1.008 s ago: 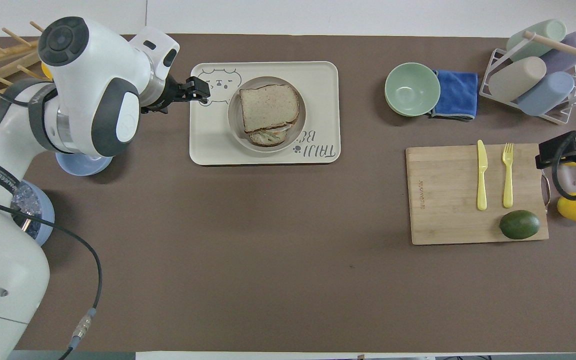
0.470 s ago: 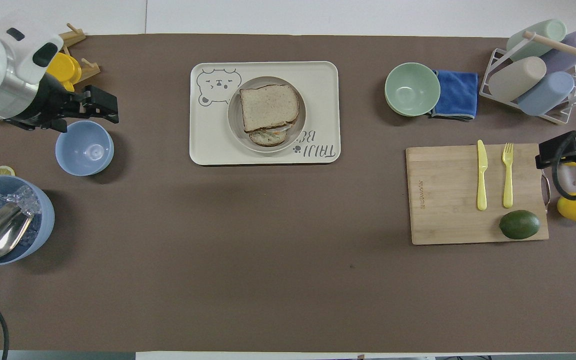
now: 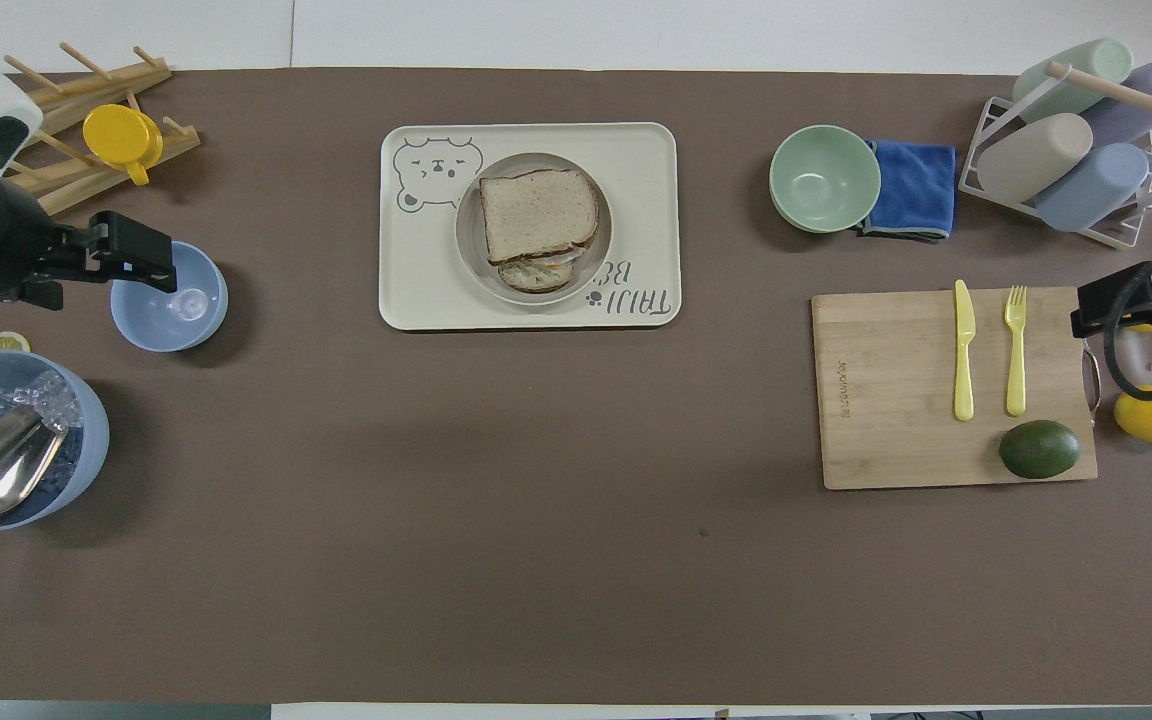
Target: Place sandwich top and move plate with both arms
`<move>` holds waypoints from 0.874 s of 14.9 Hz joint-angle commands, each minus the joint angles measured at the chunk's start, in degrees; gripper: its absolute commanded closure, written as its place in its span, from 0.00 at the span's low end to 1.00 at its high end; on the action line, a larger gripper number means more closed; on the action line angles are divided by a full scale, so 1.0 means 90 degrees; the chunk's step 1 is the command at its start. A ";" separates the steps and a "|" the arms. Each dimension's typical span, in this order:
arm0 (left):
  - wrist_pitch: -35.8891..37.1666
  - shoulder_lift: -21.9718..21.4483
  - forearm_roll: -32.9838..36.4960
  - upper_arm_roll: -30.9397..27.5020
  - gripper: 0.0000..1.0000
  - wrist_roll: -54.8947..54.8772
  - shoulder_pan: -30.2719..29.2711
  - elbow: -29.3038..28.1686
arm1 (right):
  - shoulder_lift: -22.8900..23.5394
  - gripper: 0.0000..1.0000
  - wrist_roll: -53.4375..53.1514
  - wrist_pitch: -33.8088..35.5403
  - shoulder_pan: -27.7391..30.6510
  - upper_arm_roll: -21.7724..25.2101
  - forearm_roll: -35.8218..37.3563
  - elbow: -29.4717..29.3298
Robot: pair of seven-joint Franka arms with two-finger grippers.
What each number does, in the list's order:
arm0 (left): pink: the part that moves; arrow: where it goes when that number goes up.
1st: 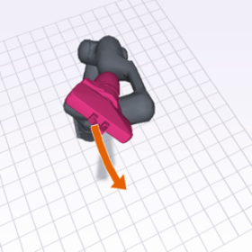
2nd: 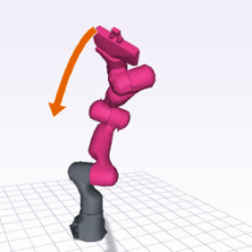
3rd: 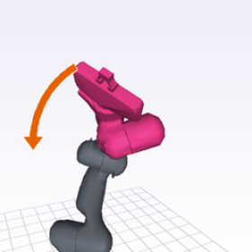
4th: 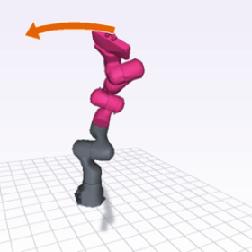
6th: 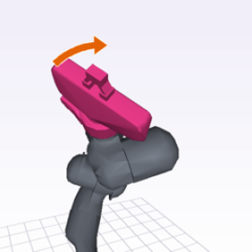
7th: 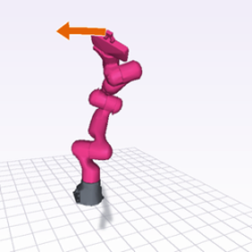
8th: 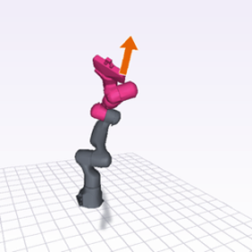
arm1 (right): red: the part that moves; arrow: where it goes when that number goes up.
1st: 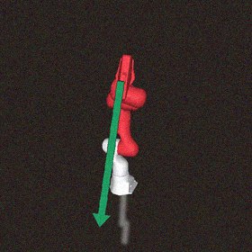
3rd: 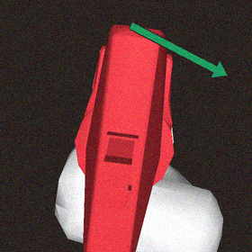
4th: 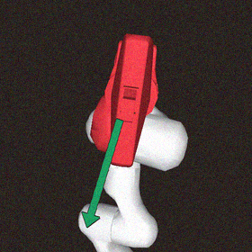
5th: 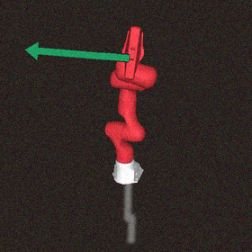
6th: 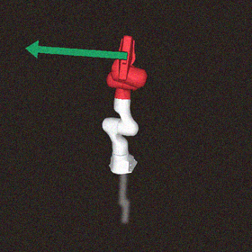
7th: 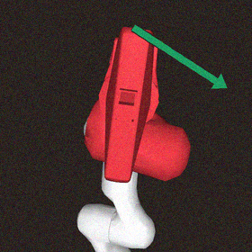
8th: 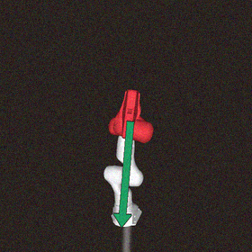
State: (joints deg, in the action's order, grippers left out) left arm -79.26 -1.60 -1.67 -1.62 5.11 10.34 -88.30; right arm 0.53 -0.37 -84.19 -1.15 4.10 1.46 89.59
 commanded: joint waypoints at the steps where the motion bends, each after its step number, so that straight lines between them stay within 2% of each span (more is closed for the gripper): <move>1: -0.0730 -0.0476 0.0069 0.0354 0.00 -0.0177 -0.0288 -0.1220 | -0.0049 0.00 0.0130 0.0019 0.0060 -0.0016 -0.0065 0.0035; 2: -0.1073 -0.0545 0.0069 0.0684 0.00 -0.0148 -0.0570 -0.1485 | -0.0049 0.00 0.0129 0.0019 0.0060 -0.0016 -0.0065 0.0035; 3: -0.1308 -0.0478 0.0069 0.0881 0.00 -0.0138 -0.0776 -0.1488 | -0.0049 0.00 0.0129 0.0019 0.0060 -0.0016 -0.0065 0.0035; 4: -0.1310 -0.0303 0.0069 0.0844 0.00 -0.0148 -0.0778 -0.1275 | -0.0049 0.00 0.0129 0.0019 0.0060 -0.0016 -0.0075 0.0035; 5: -0.1020 -0.0088 0.0088 0.0853 0.00 -0.0158 -0.0768 -0.0712 | -0.0049 0.00 0.0129 0.0019 0.0060 -0.0016 -0.0065 0.0035; 6: -0.0650 -0.0038 0.0117 0.0873 0.00 -0.0148 -0.0758 -0.0272 | -0.0049 0.00 0.0129 0.0019 0.0060 -0.0016 -0.0075 0.0035; 7: -0.0414 0.0001 0.0118 0.0863 0.00 -0.0138 -0.0719 -0.0113 | -0.0049 0.00 0.0129 0.0019 0.0060 -0.0016 -0.0065 0.0035; 9: -0.0470 -0.0076 0.0118 0.0863 0.00 -0.0138 -0.0738 -0.0344 | -0.0049 0.00 0.0139 0.0019 0.0060 -0.0016 -0.0065 0.0035; 13: -0.0607 -0.0086 0.0118 0.0863 0.00 -0.0138 -0.0729 -0.0384 | -0.0049 0.00 0.0129 0.0019 0.0060 -0.0016 -0.0065 0.0035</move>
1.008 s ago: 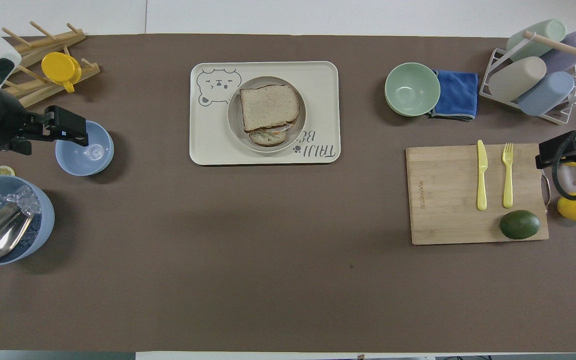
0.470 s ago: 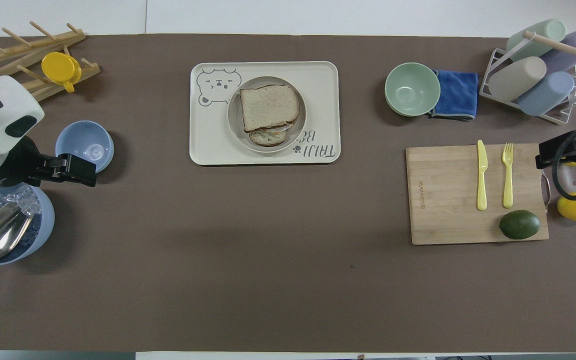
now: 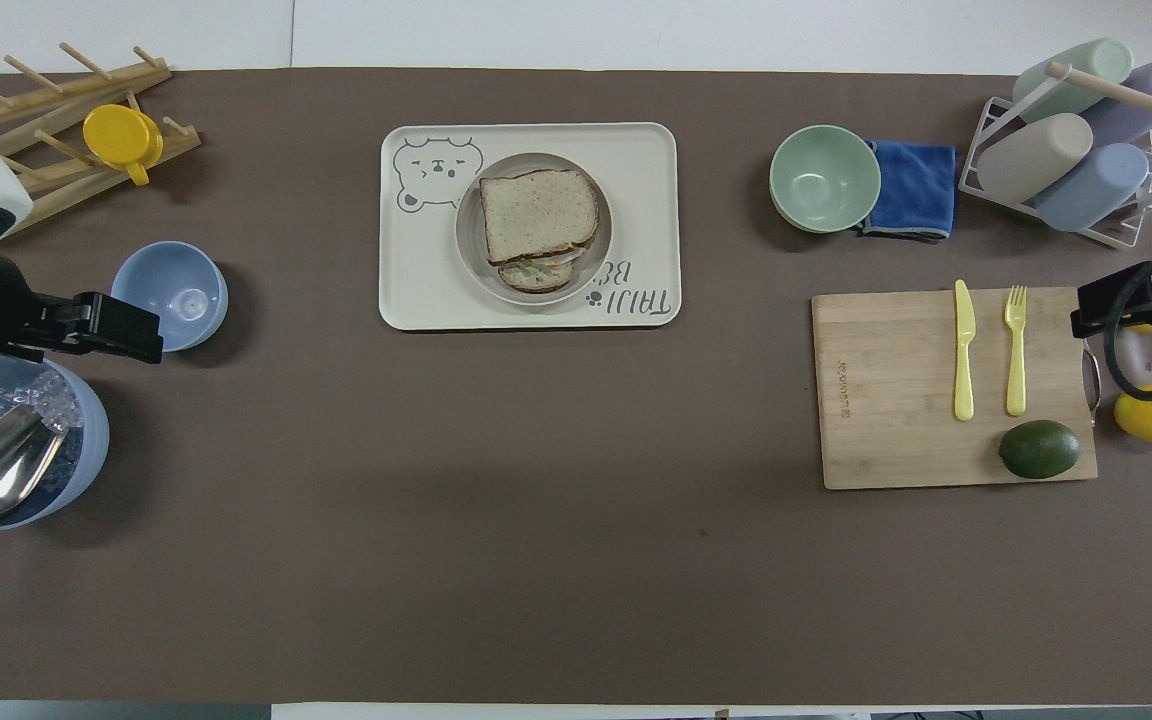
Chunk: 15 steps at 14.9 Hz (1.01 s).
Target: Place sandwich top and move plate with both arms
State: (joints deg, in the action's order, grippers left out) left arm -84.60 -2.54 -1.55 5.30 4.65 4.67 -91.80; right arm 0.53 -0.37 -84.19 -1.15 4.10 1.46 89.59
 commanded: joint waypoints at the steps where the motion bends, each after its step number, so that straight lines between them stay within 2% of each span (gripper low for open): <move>1: -0.0024 0.0018 0.0104 0.0095 0.00 -0.0088 -0.0099 0.0005 | -0.0049 0.00 0.0129 0.0019 0.0060 -0.0016 -0.0065 0.0035; 9: -0.0102 0.0008 0.0084 0.0085 0.00 -0.0078 -0.0099 -0.0024 | -0.0049 0.00 0.0129 0.0019 0.0060 -0.0016 -0.0065 0.0035; 11: -0.0403 -0.0098 0.0084 0.0075 0.00 -0.0136 -0.0089 -0.0306 | -0.0049 0.00 0.0129 0.0019 0.0060 -0.0016 -0.0075 0.0035; 15: -0.0533 -0.0041 0.0094 0.0095 0.00 -0.0195 -0.0157 -0.0269 | -0.0049 0.00 0.0129 0.0019 0.0060 -0.0016 -0.0075 0.0035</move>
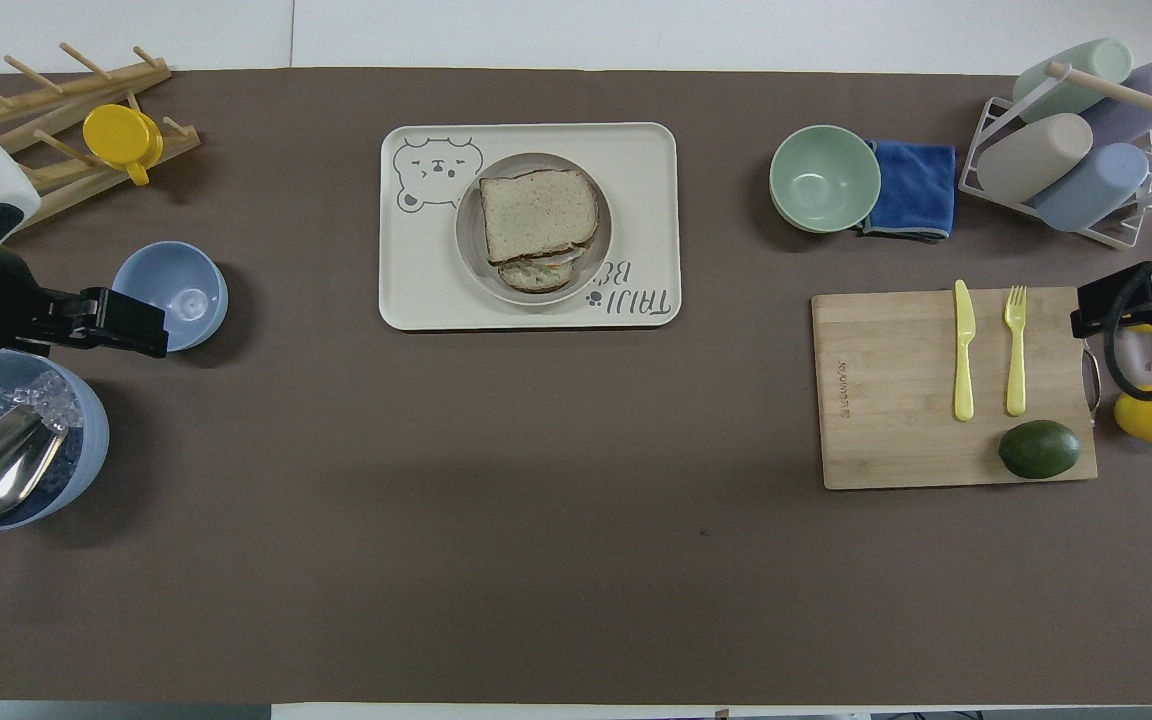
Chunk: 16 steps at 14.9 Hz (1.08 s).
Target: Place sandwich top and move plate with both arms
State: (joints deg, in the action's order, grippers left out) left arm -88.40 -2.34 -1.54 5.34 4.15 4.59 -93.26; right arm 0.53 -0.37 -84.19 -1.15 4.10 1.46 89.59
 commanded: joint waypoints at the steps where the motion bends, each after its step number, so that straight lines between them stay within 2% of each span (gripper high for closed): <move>1: -0.0022 -0.0024 0.0093 0.0081 0.00 -0.0139 -0.0177 -0.0048 | -0.0049 0.00 0.0130 0.0019 0.0060 -0.0017 -0.0075 0.0035; 16: -0.0031 -0.0082 0.0084 0.0130 0.00 -0.0080 -0.0324 0.0011 | -0.0049 0.00 0.0130 0.0019 0.0060 -0.0017 -0.0065 0.0035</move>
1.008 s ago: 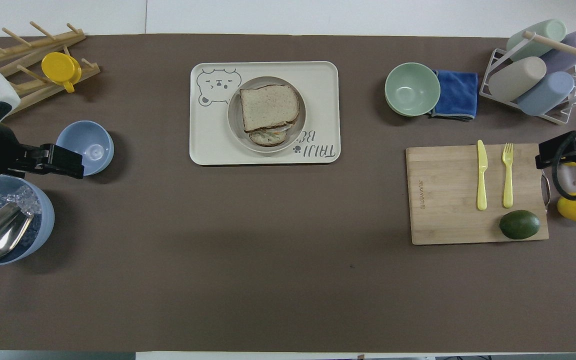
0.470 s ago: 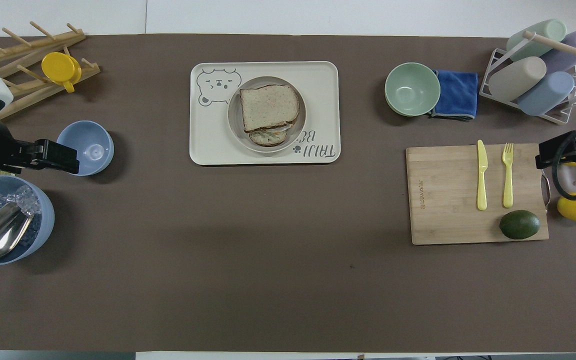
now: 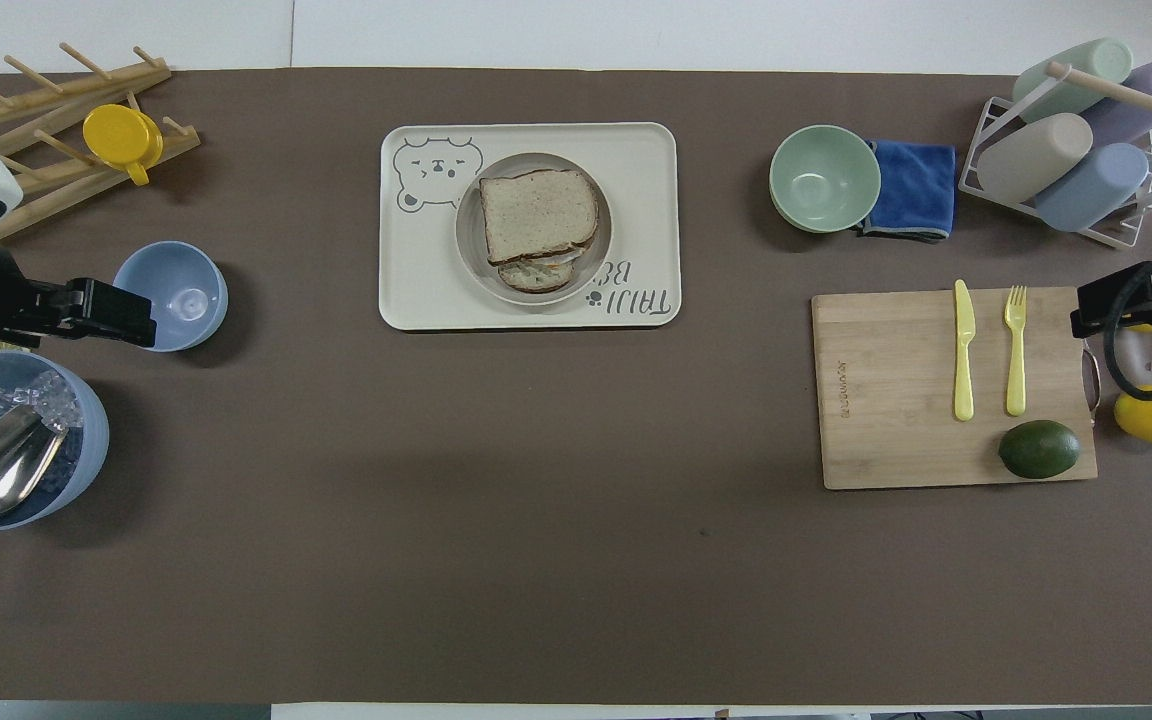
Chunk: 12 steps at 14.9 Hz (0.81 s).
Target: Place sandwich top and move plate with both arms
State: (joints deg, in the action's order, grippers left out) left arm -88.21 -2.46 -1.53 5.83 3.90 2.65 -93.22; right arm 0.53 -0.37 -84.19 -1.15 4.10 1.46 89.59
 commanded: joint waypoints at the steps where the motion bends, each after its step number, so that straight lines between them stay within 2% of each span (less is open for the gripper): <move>1: -0.0062 -0.0088 0.0092 0.0075 0.00 -0.0053 -0.0109 -0.0052 | -0.0049 0.00 0.0129 0.0019 0.0060 -0.0017 -0.0065 0.0035; 12: -0.0218 -0.0118 0.0101 -0.0004 0.00 -0.0131 -0.0207 -0.0140 | -0.0049 0.00 0.0129 0.0019 0.0060 -0.0017 -0.0065 0.0035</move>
State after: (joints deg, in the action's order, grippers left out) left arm -88.80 -2.48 -1.46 5.62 3.36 0.63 -93.23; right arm 0.53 -0.37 -84.19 -1.15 4.10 1.46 89.59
